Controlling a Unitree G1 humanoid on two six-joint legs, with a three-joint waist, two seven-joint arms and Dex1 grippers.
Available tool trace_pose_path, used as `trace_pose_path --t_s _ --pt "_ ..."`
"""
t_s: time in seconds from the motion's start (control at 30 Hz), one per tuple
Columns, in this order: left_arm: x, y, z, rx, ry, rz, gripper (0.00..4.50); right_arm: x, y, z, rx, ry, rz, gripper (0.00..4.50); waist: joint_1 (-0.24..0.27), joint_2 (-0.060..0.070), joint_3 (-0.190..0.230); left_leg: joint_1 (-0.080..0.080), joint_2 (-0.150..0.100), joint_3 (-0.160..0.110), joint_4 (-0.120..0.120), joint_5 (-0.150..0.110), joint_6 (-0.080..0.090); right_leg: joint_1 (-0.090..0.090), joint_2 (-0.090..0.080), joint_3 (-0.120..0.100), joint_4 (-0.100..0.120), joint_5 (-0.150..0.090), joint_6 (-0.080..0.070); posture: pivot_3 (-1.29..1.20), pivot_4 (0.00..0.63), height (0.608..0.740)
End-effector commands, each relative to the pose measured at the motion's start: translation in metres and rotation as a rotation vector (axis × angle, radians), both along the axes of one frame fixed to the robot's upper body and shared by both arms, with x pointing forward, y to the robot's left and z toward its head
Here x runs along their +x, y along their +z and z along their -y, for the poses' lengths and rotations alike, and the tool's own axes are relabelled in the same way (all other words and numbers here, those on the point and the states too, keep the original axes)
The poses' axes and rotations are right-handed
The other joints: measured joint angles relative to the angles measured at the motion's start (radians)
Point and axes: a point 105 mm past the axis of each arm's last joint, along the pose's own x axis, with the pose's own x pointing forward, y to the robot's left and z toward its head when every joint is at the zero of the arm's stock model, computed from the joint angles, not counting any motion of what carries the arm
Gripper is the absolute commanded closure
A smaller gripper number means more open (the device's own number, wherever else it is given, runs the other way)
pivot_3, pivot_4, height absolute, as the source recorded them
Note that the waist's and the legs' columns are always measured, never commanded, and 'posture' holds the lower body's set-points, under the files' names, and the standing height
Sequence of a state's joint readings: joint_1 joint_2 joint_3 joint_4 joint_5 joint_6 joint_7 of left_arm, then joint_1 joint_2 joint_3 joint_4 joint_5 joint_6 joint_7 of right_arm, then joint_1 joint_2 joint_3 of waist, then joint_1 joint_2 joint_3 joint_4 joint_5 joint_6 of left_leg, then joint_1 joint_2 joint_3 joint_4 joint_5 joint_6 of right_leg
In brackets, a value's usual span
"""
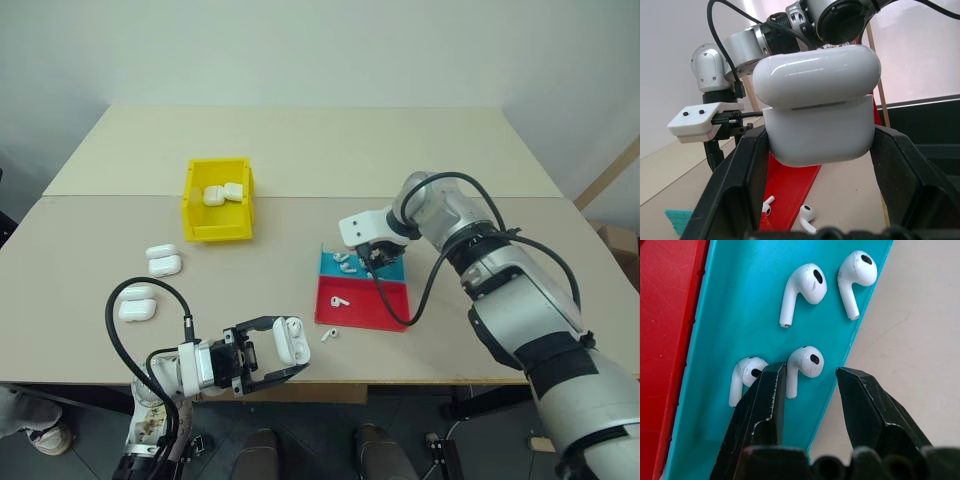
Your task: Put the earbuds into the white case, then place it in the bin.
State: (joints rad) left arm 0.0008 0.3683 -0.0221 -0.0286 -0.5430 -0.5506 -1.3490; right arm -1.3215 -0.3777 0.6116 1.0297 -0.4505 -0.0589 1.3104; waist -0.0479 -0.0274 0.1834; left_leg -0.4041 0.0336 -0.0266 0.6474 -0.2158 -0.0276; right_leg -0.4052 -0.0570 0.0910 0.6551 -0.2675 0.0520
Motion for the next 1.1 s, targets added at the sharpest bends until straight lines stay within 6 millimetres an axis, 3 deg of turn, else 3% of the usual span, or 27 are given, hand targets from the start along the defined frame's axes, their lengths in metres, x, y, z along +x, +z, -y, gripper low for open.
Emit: trace_pose_path --t_s 0.03,0.47,0.53,1.1 --pt "-0.0008 0.0046 0.0013 0.0 -0.005 0.039 1.73 0.0007 0.0056 -0.0036 0.013 0.02 0.019 2.48 0.0 0.0 0.0 0.0 0.0 0.0 0.0 0.0 0.0 0.0 0.0 0.0 0.0 0.0 0.0 0.0 0.15 0.74" --pt "-0.0011 0.0045 0.0024 0.005 -0.008 0.042 1.73 -0.0005 0.0052 -0.0051 0.003 0.039 0.017 2.48 -0.001 0.0 0.0 0.0 0.0 0.0 0.0 0.0 0.0 0.0 0.0 0.0 0.0 0.0 0.0 0.0 0.15 0.74" --pt "-0.001 0.0044 0.0024 0.007 -0.008 0.043 1.73 -0.0005 0.0051 -0.0051 0.006 0.04 0.018 2.85 -0.001 0.0 0.0 0.0 0.0 0.0 0.0 0.0 0.0 0.0 0.0 0.0 0.0 0.0 0.0 0.0 0.15 0.74" --pt "-0.0005 0.0058 0.0034 0.006 -0.005 0.048 1.73 -0.0016 0.0037 -0.0074 0.0 0.067 0.02 2.85 -0.001 0.0 0.0 0.0 0.0 0.0 0.0 0.0 0.0 0.0 0.0 0.0 0.0 0.0 0.0 0.0 0.15 0.74"
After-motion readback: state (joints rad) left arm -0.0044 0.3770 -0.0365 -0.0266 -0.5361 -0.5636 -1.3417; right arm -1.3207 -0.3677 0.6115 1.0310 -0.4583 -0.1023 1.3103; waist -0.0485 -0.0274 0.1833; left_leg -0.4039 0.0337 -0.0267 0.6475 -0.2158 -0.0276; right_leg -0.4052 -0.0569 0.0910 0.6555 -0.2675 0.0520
